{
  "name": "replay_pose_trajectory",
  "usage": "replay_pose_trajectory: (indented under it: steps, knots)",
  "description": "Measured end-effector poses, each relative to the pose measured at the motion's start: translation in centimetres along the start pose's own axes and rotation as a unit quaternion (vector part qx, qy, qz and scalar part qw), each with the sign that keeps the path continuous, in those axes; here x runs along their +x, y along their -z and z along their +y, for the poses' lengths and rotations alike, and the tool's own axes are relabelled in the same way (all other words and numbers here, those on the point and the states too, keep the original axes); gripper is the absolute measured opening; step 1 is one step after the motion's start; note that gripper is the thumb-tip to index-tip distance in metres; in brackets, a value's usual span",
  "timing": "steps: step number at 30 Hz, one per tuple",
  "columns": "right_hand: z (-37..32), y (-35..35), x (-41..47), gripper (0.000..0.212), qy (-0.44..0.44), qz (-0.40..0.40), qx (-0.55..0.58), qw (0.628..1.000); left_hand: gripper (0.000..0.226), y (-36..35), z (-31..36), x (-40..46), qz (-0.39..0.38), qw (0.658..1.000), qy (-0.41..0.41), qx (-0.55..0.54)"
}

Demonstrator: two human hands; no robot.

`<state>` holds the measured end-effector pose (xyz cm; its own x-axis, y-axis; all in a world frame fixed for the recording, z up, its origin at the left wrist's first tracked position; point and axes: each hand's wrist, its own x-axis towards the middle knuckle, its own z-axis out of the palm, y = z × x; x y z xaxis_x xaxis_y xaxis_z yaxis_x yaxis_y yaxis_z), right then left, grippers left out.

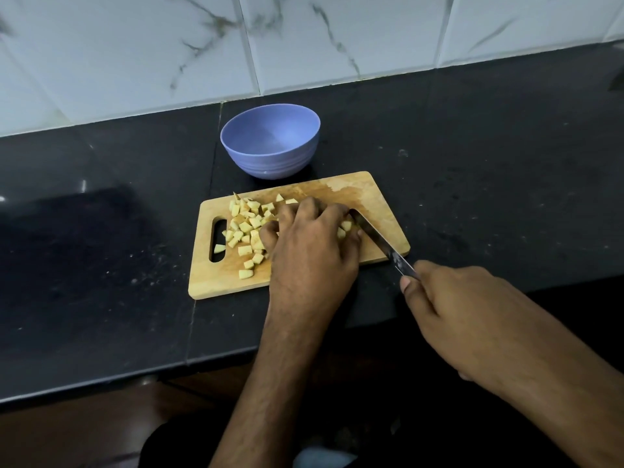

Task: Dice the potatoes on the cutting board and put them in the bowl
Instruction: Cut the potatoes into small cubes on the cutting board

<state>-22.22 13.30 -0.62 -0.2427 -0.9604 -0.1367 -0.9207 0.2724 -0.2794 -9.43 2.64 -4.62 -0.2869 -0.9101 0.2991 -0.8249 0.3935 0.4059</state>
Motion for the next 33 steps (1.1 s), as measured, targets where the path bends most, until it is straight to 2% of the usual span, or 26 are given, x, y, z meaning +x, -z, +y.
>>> replay_pose_trajectory:
  steps: [8,17,20,24,26,33]
  knots:
    - [0.3,-0.5,1.1,0.029,0.018,0.012,-0.005,1.000,0.021,-0.2,-0.2,0.2,0.029,0.998,0.049,-0.025]
    - [0.1,-0.4,2.1,0.026,0.017,0.007,0.011,1.000,0.022,0.0,-0.2,0.0,0.096,0.985,0.143,0.005]
    - [0.0,-0.3,2.0,0.027,0.005,0.005,0.027,1.000,0.018,-0.1,0.0,0.0,0.099,0.989,0.113,0.008]
    - [0.0,-0.7,2.0,0.026,0.003,0.019,0.031,0.999,0.036,-0.3,0.7,-0.1,0.046,0.998,0.032,0.028]
    - [0.0,-0.8,2.0,0.027,0.002,0.026,0.034,0.999,0.037,-0.4,1.1,0.2,0.034,0.999,0.008,0.040]
    - [0.0,-1.3,2.1,0.027,0.010,0.043,0.028,0.999,0.022,-0.8,1.2,1.1,0.035,0.999,0.021,-0.006]
